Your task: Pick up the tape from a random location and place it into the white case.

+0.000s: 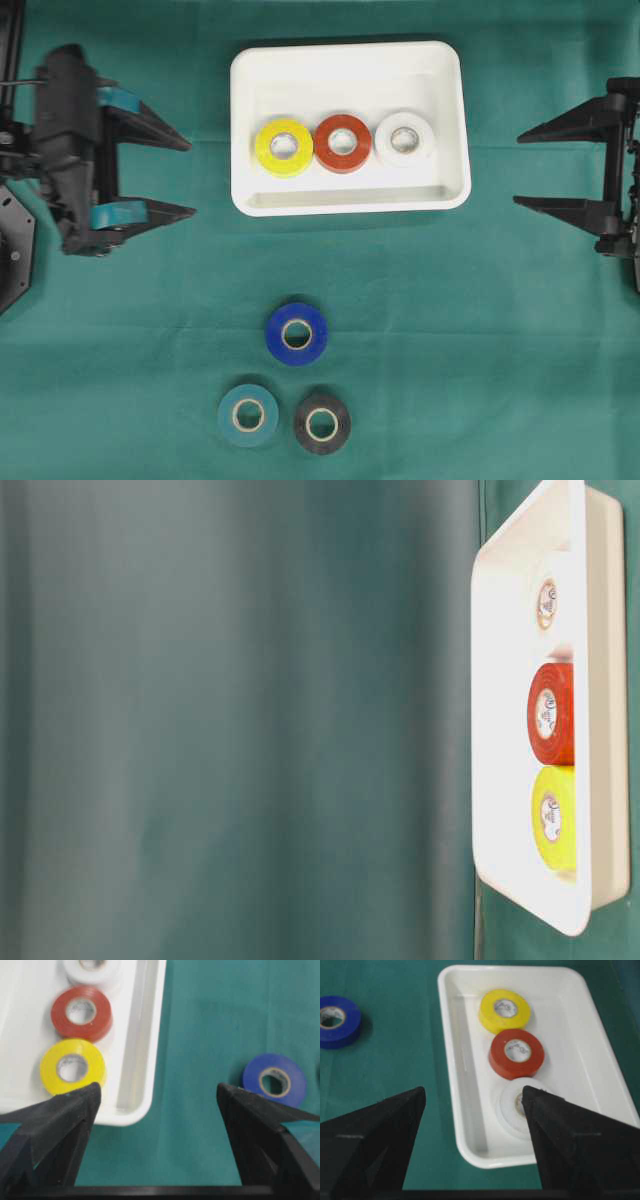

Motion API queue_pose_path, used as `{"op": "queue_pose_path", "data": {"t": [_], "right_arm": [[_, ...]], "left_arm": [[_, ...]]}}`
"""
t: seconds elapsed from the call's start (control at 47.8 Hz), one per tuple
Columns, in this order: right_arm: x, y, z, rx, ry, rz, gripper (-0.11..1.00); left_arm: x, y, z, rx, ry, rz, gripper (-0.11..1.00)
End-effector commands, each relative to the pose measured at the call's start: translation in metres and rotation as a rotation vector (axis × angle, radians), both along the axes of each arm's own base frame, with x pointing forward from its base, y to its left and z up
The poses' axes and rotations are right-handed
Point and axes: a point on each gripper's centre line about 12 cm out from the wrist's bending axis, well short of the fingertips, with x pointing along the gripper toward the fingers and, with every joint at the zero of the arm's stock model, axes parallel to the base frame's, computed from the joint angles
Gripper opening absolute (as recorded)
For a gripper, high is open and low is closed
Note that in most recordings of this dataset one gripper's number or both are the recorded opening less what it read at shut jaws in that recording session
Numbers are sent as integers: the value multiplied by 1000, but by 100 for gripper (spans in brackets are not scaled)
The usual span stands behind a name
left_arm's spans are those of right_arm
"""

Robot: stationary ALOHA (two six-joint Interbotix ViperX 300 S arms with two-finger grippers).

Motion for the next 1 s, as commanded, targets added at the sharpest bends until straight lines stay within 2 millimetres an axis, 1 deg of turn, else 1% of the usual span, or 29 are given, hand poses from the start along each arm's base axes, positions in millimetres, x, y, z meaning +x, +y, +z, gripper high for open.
{"op": "queue_pose_path", "data": {"t": [0.0, 0.125, 0.272, 0.46, 0.627, 0.732, 0.983], "right_arm": [[1, 0, 10, -9, -24, 0, 74], [-2, -1, 12, -19, -32, -1, 74], [-5, -2, 18, -37, -55, -2, 74], [-11, -1, 30, -51, -104, 0, 74], [-14, -1, 32, -53, -120, 2, 74], [-15, -1, 29, -53, -115, 3, 74], [-16, 0, 26, -53, -123, 10, 74]], "left_arm": [[-8, 0, 15, 11, -68, 2, 93], [-21, -2, 23, 16, -115, 2, 93], [-33, -3, 27, 23, -152, 1, 93], [-42, -4, 26, 63, -170, -18, 93], [-46, -5, 28, 96, -234, -29, 93], [-49, -5, 25, 101, -264, -29, 93], [-58, -6, 7, 104, -335, -26, 93]]}}
